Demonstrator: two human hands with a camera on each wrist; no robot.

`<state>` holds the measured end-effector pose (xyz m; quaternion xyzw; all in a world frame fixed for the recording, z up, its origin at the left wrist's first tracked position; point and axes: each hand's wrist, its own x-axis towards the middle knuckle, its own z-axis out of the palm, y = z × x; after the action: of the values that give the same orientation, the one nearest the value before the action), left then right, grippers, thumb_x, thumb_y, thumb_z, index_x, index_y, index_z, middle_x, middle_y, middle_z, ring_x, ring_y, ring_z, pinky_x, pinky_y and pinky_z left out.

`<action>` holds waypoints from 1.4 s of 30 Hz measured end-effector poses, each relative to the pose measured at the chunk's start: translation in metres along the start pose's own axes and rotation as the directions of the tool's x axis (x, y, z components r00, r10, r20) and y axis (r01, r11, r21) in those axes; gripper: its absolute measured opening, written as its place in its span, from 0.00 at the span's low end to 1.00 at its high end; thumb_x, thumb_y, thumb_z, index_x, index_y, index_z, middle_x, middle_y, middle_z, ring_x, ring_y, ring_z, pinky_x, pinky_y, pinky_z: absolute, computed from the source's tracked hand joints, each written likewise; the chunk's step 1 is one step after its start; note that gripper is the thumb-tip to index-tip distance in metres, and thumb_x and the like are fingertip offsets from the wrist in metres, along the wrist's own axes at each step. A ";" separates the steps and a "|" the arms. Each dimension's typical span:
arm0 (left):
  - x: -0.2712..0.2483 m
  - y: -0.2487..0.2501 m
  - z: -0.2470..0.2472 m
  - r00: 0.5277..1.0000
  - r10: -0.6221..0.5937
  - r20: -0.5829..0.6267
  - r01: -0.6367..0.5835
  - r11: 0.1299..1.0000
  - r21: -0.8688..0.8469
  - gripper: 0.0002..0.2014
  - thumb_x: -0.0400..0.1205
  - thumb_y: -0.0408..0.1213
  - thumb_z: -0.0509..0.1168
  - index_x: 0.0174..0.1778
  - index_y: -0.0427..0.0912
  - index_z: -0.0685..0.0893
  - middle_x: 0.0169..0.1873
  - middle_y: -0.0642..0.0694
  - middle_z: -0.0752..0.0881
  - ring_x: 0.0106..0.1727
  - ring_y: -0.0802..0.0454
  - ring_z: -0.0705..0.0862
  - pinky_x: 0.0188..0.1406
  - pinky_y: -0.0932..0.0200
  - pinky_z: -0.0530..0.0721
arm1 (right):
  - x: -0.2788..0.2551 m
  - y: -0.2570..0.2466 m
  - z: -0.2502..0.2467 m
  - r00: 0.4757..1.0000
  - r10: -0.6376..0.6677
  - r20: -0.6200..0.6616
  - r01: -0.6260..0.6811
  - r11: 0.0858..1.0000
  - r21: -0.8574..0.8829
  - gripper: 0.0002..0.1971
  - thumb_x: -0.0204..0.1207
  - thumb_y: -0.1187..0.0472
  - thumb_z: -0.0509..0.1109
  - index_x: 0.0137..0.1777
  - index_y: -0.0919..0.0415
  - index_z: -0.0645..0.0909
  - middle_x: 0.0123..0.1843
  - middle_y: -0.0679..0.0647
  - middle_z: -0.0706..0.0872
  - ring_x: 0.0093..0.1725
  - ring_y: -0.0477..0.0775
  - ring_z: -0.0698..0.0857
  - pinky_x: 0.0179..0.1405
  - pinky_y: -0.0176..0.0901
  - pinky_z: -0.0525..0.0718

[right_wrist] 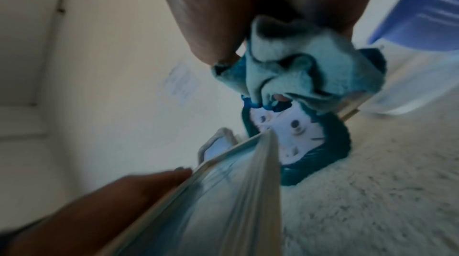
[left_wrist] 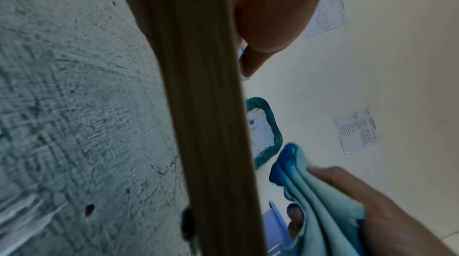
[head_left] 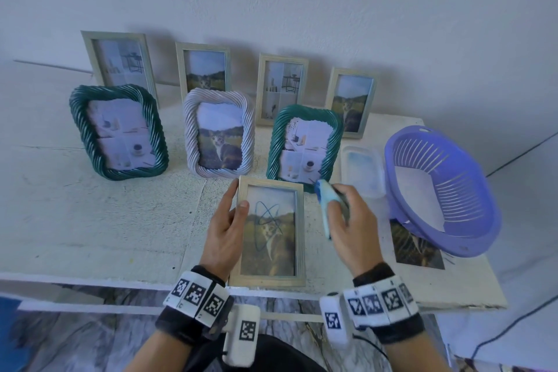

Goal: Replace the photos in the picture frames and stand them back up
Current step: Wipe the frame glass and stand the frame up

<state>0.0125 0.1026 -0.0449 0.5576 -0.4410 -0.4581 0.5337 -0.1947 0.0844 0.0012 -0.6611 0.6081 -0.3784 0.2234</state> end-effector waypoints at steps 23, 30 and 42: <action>-0.004 0.002 0.002 0.987 0.161 -0.006 -0.153 0.947 0.281 0.25 0.88 0.31 0.58 0.82 0.43 0.63 0.23 0.57 0.63 0.21 0.60 0.63 0.24 0.69 0.64 | -0.003 -0.026 0.035 0.930 -0.243 0.276 0.333 0.874 -0.353 0.10 0.74 0.71 0.72 0.55 0.64 0.85 0.47 0.54 0.78 0.40 0.53 0.79 0.39 0.50 0.85; 0.000 0.001 -0.006 0.987 0.153 -0.044 -0.136 0.952 0.273 0.24 0.87 0.29 0.58 0.81 0.40 0.65 0.22 0.57 0.63 0.22 0.60 0.64 0.23 0.69 0.64 | -0.032 -0.037 0.031 0.807 -0.366 0.464 0.476 0.868 -0.144 0.09 0.77 0.69 0.70 0.56 0.64 0.86 0.42 0.50 0.75 0.34 0.46 0.73 0.32 0.37 0.78; -0.006 -0.003 -0.001 0.989 0.146 -0.027 -0.137 0.967 0.216 0.24 0.88 0.29 0.58 0.81 0.38 0.66 0.24 0.57 0.63 0.23 0.62 0.63 0.24 0.70 0.63 | -0.023 -0.038 0.027 0.788 -0.367 0.495 0.499 0.851 -0.164 0.07 0.78 0.68 0.69 0.54 0.63 0.85 0.45 0.52 0.77 0.38 0.51 0.78 0.38 0.42 0.81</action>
<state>0.0123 0.1090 -0.0473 0.5883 -0.5149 -0.3568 0.5113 -0.1491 0.1085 0.0082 -0.8776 0.4183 -0.1662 0.1648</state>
